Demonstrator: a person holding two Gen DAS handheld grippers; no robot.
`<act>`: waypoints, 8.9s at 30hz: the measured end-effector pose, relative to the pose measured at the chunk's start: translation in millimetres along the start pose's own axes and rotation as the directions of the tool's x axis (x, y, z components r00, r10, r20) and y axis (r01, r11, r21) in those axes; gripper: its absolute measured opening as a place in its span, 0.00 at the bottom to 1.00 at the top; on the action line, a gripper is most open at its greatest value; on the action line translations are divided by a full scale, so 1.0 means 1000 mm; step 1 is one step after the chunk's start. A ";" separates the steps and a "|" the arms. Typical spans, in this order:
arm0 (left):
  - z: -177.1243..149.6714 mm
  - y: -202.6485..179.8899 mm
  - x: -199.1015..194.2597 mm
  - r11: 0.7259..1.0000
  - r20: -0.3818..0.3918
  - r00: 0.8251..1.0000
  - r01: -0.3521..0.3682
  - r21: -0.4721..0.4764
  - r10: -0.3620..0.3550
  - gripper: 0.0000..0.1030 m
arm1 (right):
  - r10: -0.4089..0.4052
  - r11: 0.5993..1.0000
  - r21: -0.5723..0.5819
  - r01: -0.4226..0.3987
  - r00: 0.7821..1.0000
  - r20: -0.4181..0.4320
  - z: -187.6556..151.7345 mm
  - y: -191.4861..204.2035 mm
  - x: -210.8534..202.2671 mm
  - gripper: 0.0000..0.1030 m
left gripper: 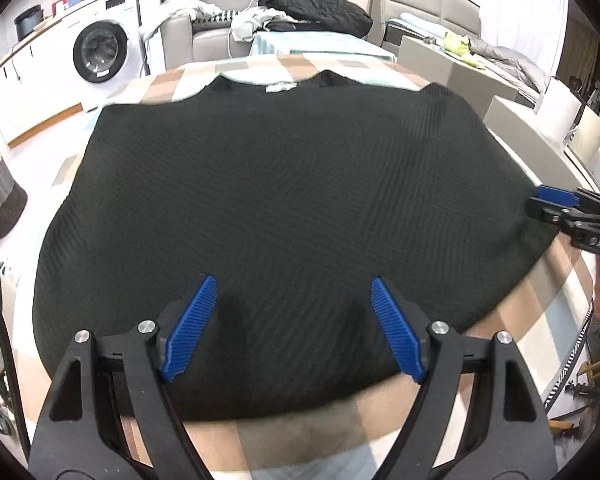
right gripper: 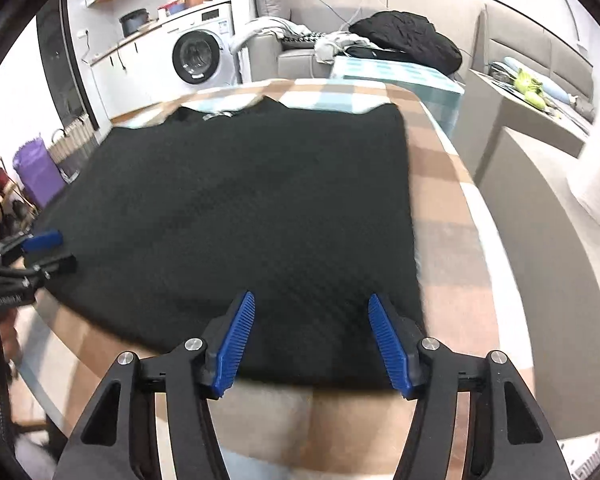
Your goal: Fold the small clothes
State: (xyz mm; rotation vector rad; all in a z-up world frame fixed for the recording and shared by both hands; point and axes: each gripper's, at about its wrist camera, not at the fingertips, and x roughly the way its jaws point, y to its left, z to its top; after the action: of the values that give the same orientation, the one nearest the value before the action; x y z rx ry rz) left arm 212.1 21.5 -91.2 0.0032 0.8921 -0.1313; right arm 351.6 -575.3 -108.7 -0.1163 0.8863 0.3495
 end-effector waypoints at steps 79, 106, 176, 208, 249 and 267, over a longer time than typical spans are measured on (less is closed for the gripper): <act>0.012 0.090 0.027 0.980 -0.052 0.991 -0.130 -0.150 0.123 0.76 | 0.001 0.998 -0.060 -0.004 0.998 -0.061 0.066 0.011 0.055 0.71; -0.090 0.156 -0.065 0.765 0.080 0.997 0.043 -0.643 0.011 0.61 | 0.124 0.986 -0.103 -0.127 0.992 -0.033 0.028 0.065 0.021 0.78; 0.016 0.045 -0.052 0.977 0.145 0.982 0.145 -0.154 -0.123 0.56 | 0.516 0.790 0.384 -0.478 0.856 0.003 0.065 0.026 0.056 0.07; 0.017 0.030 -0.027 0.984 0.067 0.989 0.138 -0.113 -0.131 0.56 | 0.442 0.883 0.255 -0.393 0.881 -0.171 0.097 0.060 0.092 0.19; 0.007 0.011 -0.014 0.986 -0.007 0.988 0.152 -0.062 -0.153 0.56 | 0.488 0.869 0.130 -0.478 0.871 -0.058 0.010 -0.002 0.026 0.08; 0.007 0.001 -0.007 0.986 -0.031 0.986 0.160 -0.036 -0.162 0.56 | 0.431 0.887 0.169 -0.429 0.902 0.028 -0.001 -0.032 -0.012 0.35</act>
State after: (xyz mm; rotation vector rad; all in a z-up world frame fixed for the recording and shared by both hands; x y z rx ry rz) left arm 213.3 22.4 -81.3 -0.0986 0.9275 -0.2676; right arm 355.0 -608.4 -101.7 0.2453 0.9462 0.6851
